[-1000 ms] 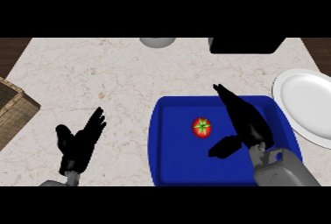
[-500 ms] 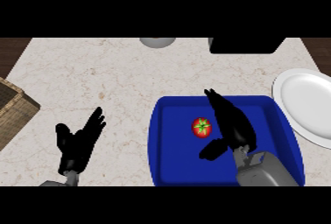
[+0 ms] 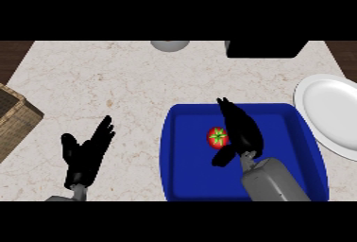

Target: Pick the tomato from the tray and place it in the plate

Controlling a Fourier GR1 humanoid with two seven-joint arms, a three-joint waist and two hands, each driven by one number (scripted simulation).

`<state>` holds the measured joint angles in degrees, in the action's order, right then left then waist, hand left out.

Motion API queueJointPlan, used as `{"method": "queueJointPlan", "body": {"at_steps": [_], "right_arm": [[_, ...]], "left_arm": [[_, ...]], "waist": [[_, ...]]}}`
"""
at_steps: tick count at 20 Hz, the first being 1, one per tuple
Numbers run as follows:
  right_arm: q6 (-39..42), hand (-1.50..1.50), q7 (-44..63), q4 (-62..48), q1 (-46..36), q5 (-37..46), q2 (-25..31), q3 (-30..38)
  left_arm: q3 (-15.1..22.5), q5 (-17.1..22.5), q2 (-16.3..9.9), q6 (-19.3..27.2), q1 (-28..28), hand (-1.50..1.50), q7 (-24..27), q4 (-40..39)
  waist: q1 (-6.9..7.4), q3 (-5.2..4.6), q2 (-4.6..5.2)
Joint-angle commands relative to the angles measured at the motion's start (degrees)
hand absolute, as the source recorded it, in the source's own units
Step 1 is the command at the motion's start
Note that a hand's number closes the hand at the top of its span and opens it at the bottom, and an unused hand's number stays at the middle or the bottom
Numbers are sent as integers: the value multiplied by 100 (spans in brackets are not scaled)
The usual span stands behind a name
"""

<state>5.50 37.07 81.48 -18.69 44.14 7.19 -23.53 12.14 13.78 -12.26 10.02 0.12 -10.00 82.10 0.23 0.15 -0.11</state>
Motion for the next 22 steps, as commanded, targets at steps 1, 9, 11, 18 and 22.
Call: {"method": "queueJointPlan", "body": {"at_steps": [1, 9, 11, 18, 22], "right_arm": [[235, -150, -79, -552, -466, 118, -311, 273], [367, 150, -807, -855, -186, 505, -174, 55], [96, 150, -1149, -1255, -245, 706, -112, 178], [-107, 150, -1148, -1173, -257, 1251, -350, 268], [-815, 150, 799, -1686, -1173, 1419, -389, 1680]], "left_arm": [[-149, -86, 21, -92, 2, 0, -238, -27], [-241, -178, 56, -280, 126, 0, -389, 226], [-219, -297, 231, -235, -3, 0, -284, 34], [-355, -494, 331, -334, 103, 0, -228, 13], [-329, -369, 292, -359, -93, 0, -318, 103]], "waist": [[5, -15, 13], [4, -14, 11], [1, -14, 15], [-4, -15, 11], [98, -19, 95]]}}
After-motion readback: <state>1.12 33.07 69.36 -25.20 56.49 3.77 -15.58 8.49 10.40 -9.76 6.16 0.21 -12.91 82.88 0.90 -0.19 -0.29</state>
